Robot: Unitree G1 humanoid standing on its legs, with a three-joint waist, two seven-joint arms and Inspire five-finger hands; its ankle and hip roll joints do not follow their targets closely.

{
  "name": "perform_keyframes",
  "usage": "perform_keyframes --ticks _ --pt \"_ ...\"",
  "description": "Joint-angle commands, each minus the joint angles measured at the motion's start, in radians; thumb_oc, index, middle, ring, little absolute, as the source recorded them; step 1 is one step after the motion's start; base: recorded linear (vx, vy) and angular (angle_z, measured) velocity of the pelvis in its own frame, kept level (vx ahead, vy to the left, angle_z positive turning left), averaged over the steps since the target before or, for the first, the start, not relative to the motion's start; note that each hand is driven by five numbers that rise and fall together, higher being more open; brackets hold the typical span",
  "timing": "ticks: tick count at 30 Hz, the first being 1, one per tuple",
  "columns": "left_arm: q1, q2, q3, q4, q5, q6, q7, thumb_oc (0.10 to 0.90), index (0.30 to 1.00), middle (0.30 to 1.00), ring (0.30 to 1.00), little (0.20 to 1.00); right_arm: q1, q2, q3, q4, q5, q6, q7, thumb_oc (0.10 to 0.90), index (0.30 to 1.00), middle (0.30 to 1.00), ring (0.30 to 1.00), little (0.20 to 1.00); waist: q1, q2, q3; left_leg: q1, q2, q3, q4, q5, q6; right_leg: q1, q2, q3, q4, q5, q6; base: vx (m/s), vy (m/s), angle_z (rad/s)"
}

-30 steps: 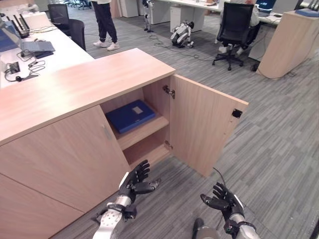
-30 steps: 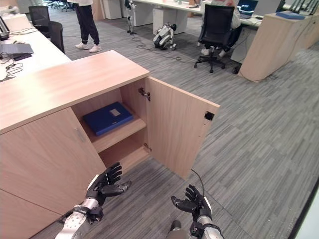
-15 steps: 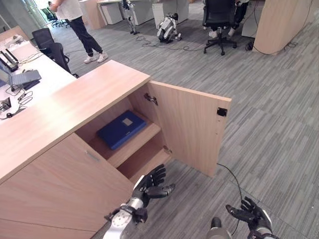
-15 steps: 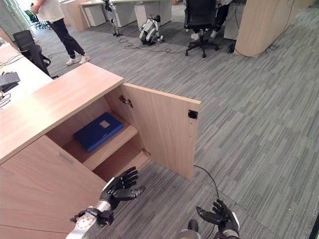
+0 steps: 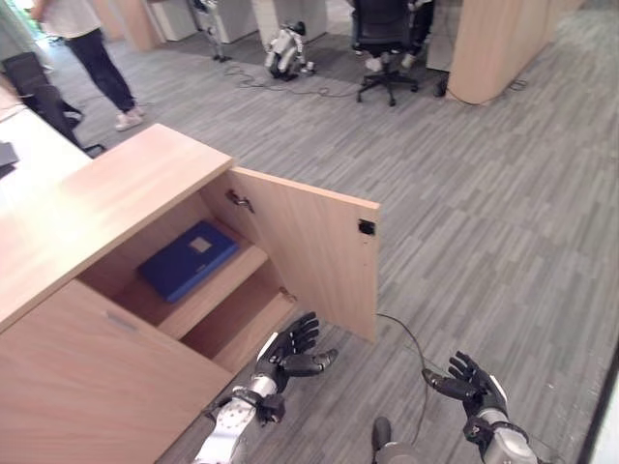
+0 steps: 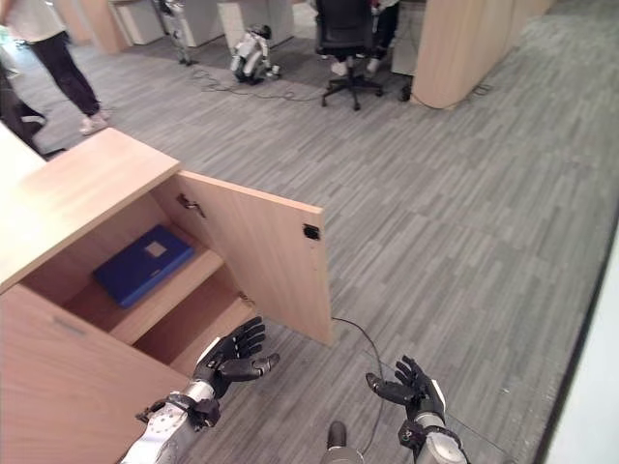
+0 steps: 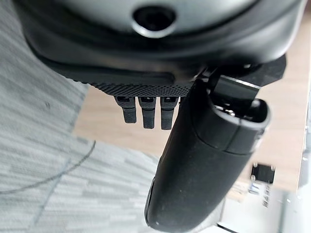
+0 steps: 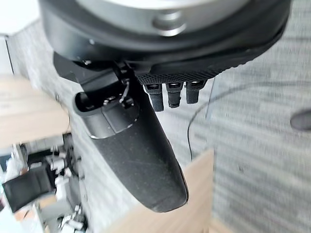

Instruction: Put the empty folder in the office cabinet

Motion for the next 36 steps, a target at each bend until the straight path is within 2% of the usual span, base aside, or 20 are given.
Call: perform_keyframes --ticks 1,2,3,5,11,19,26,30,36 --pt "-0.005 0.045 0.02 -0.085 -0.02 -0.067 -0.003 0.8 0.9 0.9 0.9 0.9 -0.015 -0.024 -0.001 -0.064 0.03 -0.076 0.012 0.8 0.9 0.9 0.9 0.9 0.002 0.059 -0.029 0.093 -0.033 0.012 -0.057 -0.097 0.057 0.09 -0.064 0.026 0.01 -0.065 0.06 0.07 0.028 -0.67" --pt "-0.006 0.045 0.02 -0.085 -0.02 -0.067 -0.003 0.8 0.9 0.9 0.9 0.9 -0.015 -0.024 -0.001 -0.064 0.03 -0.076 0.012 0.8 0.9 0.9 0.9 0.9 0.003 0.058 -0.029 0.095 -0.033 0.013 -0.058 -0.097 0.057 0.09 -0.064 0.027 0.01 -0.065 0.06 0.12 0.067 -0.73" --pt "0.001 0.047 0.031 -0.078 -0.017 -0.066 -0.005 0.8 0.9 0.9 0.9 0.9 -0.008 -0.008 -0.006 -0.065 0.039 -0.078 0.013 0.8 0.9 0.9 0.9 0.9 -0.005 0.064 -0.049 0.13 -0.042 0.053 -0.097 -0.084 0.055 0.093 -0.059 0.027 0.01 -0.056 0.062 0.13 0.086 -0.53" --pt "0.009 0.045 0.041 -0.068 -0.01 -0.064 -0.006 0.8 0.9 0.9 0.9 0.9 -0.003 0.0 -0.003 -0.068 0.037 -0.076 0.019 0.8 0.9 0.9 0.9 0.9 -0.011 0.067 -0.062 0.154 -0.057 0.071 -0.12 -0.09 0.063 0.093 -0.056 0.031 0.013 -0.052 0.064 0.13 0.083 -0.27" --pt "0.02 0.05 0.061 -0.042 -0.003 -0.057 -0.005 0.8 0.9 0.9 0.9 0.9 -0.023 0.023 0.007 -0.049 0.037 -0.066 0.026 0.8 0.9 0.9 0.9 0.9 -0.01 0.052 -0.069 0.17 -0.074 0.11 -0.132 -0.107 0.078 0.097 -0.061 0.036 0.021 -0.042 0.072 0.06 0.058 0.08" --pt "0.042 0.056 0.084 -0.03 0.003 -0.054 -0.009 0.8 0.9 0.9 0.9 0.9 -0.045 0.035 0.008 -0.044 0.027 -0.062 0.028 0.8 0.9 0.9 0.9 0.9 0.006 0.036 -0.077 0.167 -0.093 0.143 -0.132 -0.131 0.098 0.082 -0.078 0.029 0.023 -0.019 0.094 0.03 0.053 -0.05" --pt "0.052 0.067 0.082 -0.025 0.014 -0.051 -0.021 0.8 0.9 0.9 0.9 0.9 -0.076 0.022 -0.003 -0.057 0.024 -0.065 0.02 0.8 0.9 0.9 0.9 0.9 0.019 0.029 -0.082 0.157 -0.101 0.135 -0.132 -0.137 0.106 0.084 -0.09 0.011 0.022 -0.013 0.103 0.02 0.037 0.0" --pt "0.035 0.082 0.068 -0.02 0.029 -0.046 -0.029 0.8 0.9 0.9 0.9 0.9 -0.171 -0.046 -0.01 -0.07 -0.012 -0.07 0.001 0.8 0.9 0.9 0.9 0.9 0.045 0.017 -0.087 0.147 -0.109 0.114 -0.132 -0.141 0.113 0.09 -0.103 -0.007 0.025 -0.013 0.11 0.01 0.019 0.14" --pt "0.012 0.114 0.029 -0.002 0.037 -0.043 -0.043 0.8 0.9 0.9 0.9 0.9 -0.364 -0.193 -0.004 -0.032 -0.035 -0.073 -0.017 0.8 0.9 0.9 0.9 0.9 0.096 -0.014 -0.085 0.139 -0.108 0.083 -0.132 -0.145 0.118 0.099 -0.108 -0.031 0.043 -0.024 0.111 0.01 -0.003 0.18"
